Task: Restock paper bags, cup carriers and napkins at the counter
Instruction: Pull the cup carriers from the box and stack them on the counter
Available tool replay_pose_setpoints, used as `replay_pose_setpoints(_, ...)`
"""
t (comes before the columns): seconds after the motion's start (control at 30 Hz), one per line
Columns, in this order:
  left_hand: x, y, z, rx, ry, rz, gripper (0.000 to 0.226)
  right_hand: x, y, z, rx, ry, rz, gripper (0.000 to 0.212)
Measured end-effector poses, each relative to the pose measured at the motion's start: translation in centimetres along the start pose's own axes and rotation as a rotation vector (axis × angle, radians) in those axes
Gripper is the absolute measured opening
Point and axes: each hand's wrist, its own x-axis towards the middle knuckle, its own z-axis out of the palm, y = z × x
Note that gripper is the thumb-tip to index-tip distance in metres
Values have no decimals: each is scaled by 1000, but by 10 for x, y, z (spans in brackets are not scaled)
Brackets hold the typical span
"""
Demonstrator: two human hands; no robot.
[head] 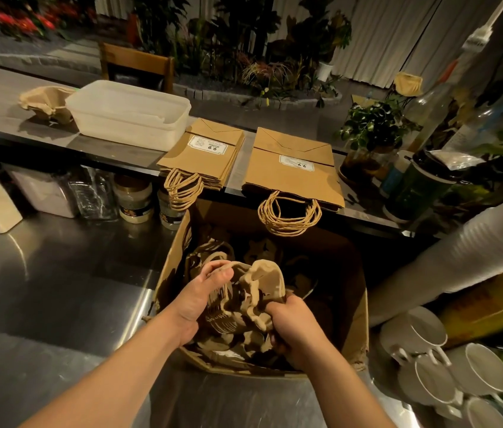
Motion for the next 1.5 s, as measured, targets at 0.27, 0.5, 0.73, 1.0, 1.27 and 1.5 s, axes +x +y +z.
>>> replay_pose_setpoints(0.27, 2, -1, -2, 49, -38, 47, 102, 6, -8, 12, -381, -32, -116, 22)
replay_pose_setpoints(0.5, 5, -3, -6, -96, -27, -23, 64, 20, -16, -16, -219, 76, -69, 41)
replay_pose_setpoints(0.73, 13, -7, -13, -205, 16, -28, 57, 52, 15, -36, -184, 303, -11, 67)
replay_pose_setpoints(1.0, 20, -10, -21, -290, 9, -8, 68, 61, 31, -30, -604, 165, -52, 94)
replay_pose_setpoints(1.27, 24, -10, -22, -263, -14, -1, 84, 73, 34, -15, -877, -95, -103, 95)
replay_pose_setpoints(1.5, 27, -9, -21, -258, -14, -21, 88, 85, 37, -18, -807, -211, -36, 100)
